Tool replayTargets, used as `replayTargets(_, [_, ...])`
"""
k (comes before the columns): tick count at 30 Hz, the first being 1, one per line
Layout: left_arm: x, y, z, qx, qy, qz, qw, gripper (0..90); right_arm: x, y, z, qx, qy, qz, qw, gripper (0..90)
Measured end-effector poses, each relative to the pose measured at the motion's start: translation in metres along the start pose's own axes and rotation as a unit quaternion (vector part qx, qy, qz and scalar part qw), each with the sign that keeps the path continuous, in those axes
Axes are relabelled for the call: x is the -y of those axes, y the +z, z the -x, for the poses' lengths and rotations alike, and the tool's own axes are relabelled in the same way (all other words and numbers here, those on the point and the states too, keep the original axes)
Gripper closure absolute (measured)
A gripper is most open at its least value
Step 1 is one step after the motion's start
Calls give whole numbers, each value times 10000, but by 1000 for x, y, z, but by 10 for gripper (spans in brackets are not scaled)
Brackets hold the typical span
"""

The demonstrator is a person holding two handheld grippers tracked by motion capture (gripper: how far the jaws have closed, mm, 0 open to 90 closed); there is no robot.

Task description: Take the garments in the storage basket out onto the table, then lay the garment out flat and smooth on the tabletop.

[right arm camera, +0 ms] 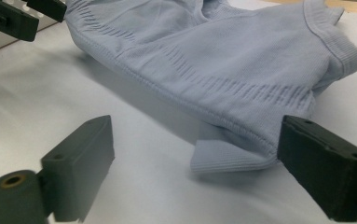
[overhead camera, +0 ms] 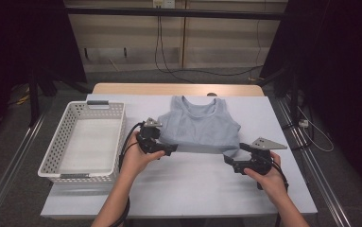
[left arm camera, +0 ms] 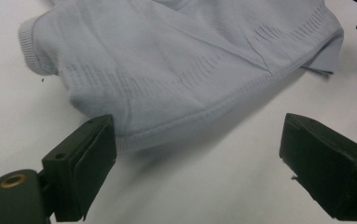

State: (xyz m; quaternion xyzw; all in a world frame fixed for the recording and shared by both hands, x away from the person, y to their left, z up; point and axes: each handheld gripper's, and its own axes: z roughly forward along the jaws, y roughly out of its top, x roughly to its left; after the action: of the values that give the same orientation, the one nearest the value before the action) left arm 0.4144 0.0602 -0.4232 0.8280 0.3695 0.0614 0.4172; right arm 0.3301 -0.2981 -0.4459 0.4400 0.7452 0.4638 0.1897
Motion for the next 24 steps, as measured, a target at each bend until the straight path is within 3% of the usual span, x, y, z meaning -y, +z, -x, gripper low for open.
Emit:
replayTargets(4, [2,0,2,11,19,-19,10000,107,-1,-3,1,-35,91,57,9999,83])
replayTargets(10, [4,-2,3,-29,16,-11,10000,107,-2,-2,-3,-19,-71,-63,10000,164])
replayTargets(17, [5,1,3,-8,38,-22,10000,109,-4,3,-5,-51,-202,-100,9997,426])
replayTargets(21, [4,2,3,-4,38,-20,10000,109,-3,10,-5,-166,-349,-359,9986,560])
replayTargets(24, [5,2,2,15,23,-27,10000,112,-2,16,-7,-49,-488,-552,9973,588])
